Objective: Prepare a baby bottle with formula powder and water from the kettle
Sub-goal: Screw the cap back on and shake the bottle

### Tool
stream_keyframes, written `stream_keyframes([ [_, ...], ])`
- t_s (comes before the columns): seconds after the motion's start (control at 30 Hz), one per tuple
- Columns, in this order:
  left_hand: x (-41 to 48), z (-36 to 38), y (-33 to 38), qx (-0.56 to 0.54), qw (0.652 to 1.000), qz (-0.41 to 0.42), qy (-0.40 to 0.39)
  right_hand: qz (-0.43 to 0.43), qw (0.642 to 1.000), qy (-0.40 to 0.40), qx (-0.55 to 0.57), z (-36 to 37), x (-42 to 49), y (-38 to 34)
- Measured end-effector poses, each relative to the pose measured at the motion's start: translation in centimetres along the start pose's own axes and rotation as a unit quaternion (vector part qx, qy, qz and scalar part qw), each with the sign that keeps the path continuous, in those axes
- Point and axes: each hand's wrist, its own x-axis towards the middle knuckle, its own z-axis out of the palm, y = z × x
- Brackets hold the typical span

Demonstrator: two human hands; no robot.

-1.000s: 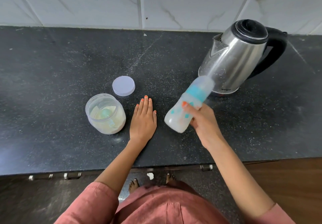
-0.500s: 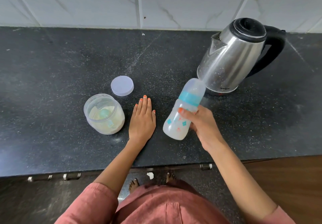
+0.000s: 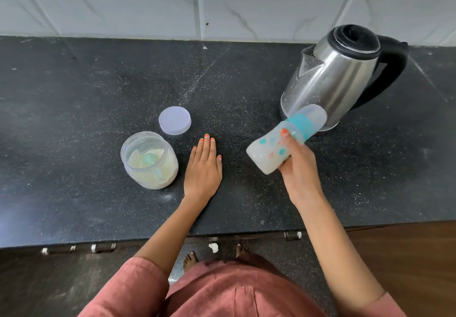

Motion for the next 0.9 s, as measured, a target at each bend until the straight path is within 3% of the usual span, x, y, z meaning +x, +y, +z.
stream_keyframes([
  [0.03, 0.0, 0.1, 0.0, -0.001, 1.0, 0.003, -0.001, -0.007, 1.0, 0.001, -0.003, 0.1, 0.1, 0.1],
  [0.1, 0.0, -0.1, 0.0, -0.003, 1.0, 0.0, -0.001, -0.013, 0.992, -0.059, -0.112, -0.1, -0.4, 0.8],
  [0.2, 0.0, 0.2, -0.1, 0.002, 1.0, -0.001, -0.01, 0.01, 0.952, -0.158, -0.262, -0.4, -1.7, 1.3],
  [0.27, 0.0, 0.1, -0.1, -0.005, 1.0, -0.002, -0.005, 0.001, 0.968, -0.128, -0.215, -0.4, -1.4, 0.9],
  [0.4, -0.1, 0.0, -0.1, -0.007, 1.0, 0.002, -0.001, -0.026, 0.999, 0.009, -0.036, -0.3, 0.7, 0.2],
  [0.47, -0.1, 0.0, 0.0, -0.008, 1.0, 0.003, -0.001, -0.03, 0.996, -0.004, -0.082, -0.2, 0.5, 0.6],
  [0.6, -0.1, 0.1, -0.1, -0.007, 1.0, 0.002, -0.005, 0.005, 0.963, -0.109, -0.246, -0.4, -1.2, 1.0],
  [0.77, 0.0, 0.3, -0.1, -0.002, 1.0, 0.001, 0.008, -0.032, 0.999, 0.021, -0.009, -0.4, 0.5, -0.6],
  [0.83, 0.0, 0.4, -0.1, -0.001, 1.0, 0.005, 0.01, -0.031, 0.999, 0.003, -0.04, -0.2, 0.3, -0.5],
  [0.9, 0.1, 0.4, -0.1, -0.001, 1.0, 0.003, 0.013, -0.001, 0.985, -0.068, -0.159, -0.1, -0.6, -0.2],
])
